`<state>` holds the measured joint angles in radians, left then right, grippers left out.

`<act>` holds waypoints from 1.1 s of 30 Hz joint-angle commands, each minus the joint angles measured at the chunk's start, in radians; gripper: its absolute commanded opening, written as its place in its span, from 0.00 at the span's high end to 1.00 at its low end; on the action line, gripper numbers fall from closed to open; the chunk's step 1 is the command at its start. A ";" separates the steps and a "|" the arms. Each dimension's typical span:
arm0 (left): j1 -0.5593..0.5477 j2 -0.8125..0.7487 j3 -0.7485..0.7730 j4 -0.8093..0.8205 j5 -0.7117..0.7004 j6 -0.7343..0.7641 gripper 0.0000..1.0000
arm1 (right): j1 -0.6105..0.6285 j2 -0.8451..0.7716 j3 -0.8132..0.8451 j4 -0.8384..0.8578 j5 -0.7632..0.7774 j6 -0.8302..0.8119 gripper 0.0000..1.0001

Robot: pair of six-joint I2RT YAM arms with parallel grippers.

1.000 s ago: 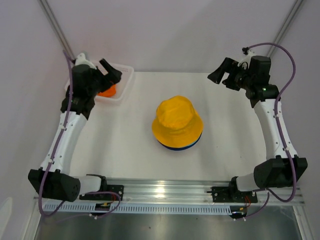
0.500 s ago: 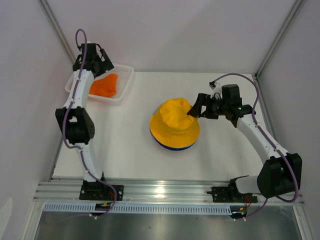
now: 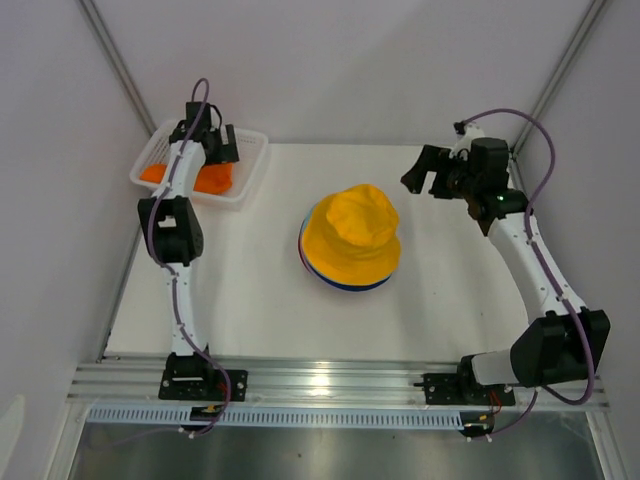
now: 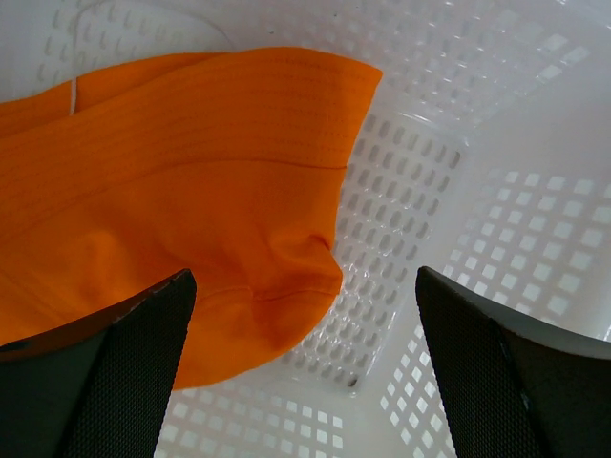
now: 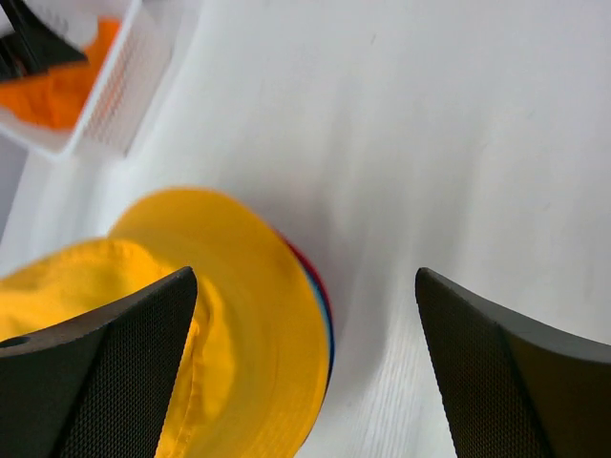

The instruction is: Stack the hats

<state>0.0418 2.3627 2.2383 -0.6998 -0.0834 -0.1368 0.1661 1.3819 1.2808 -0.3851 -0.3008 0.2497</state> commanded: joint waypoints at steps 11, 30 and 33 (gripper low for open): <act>-0.007 0.158 0.210 -0.210 -0.110 -0.084 0.00 | -0.094 -0.146 0.058 0.204 0.012 0.075 0.00; 0.021 0.178 0.179 -0.385 -0.082 -0.040 0.14 | -0.089 -0.138 0.020 0.262 -0.070 0.164 0.00; 0.032 0.190 0.190 -0.391 -0.043 -0.021 0.22 | -0.089 -0.150 0.014 0.250 -0.063 0.168 0.00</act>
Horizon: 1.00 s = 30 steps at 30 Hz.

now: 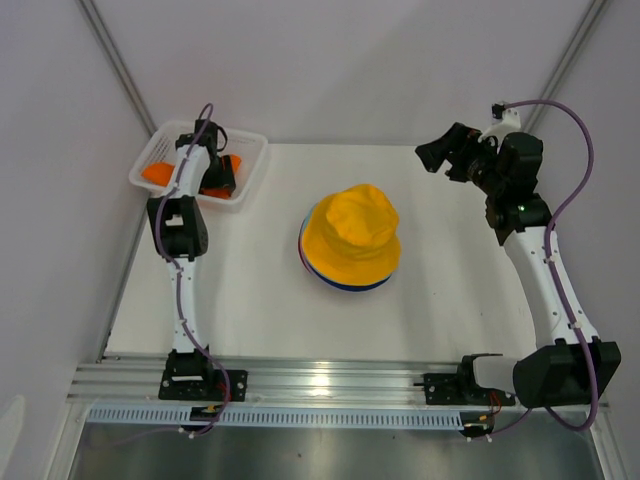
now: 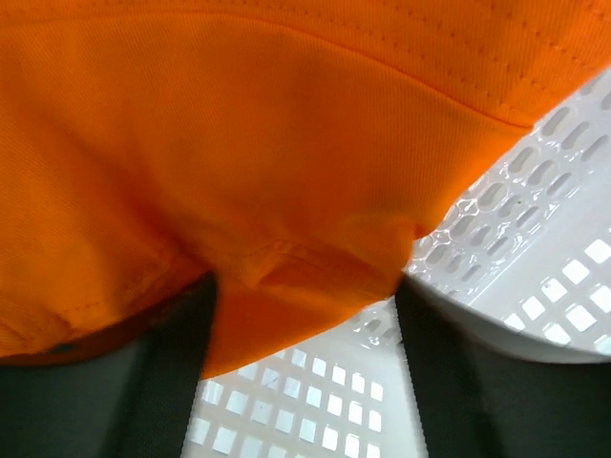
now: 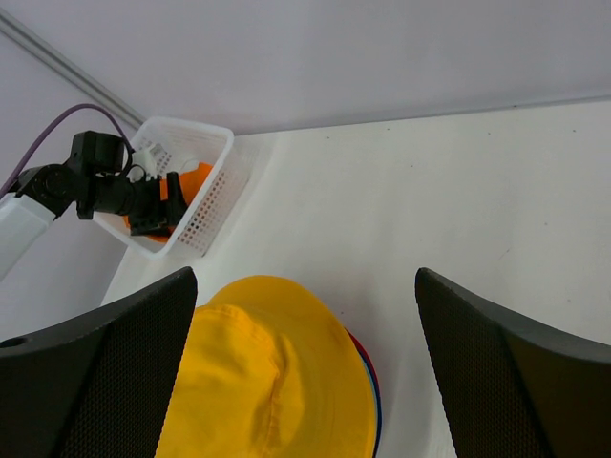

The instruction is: Stack the hats

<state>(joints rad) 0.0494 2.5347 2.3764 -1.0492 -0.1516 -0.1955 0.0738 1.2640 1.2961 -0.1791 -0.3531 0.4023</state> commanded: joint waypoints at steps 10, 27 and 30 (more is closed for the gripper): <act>0.027 0.000 0.047 -0.022 0.063 0.053 1.00 | 0.012 -0.077 -0.017 0.046 0.029 0.023 0.00; -0.002 -0.583 -0.132 0.166 0.236 0.039 0.99 | 0.130 -0.043 -0.005 0.124 -0.140 0.044 0.00; -0.042 -0.646 -0.141 0.115 0.282 0.054 1.00 | 0.184 0.032 0.081 0.109 -0.207 -0.011 0.01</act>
<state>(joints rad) 0.0509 1.9507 2.2181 -0.8978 0.0448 -0.1638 0.2173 1.2388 1.2930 -0.1177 -0.4580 0.4381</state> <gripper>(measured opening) 0.011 0.993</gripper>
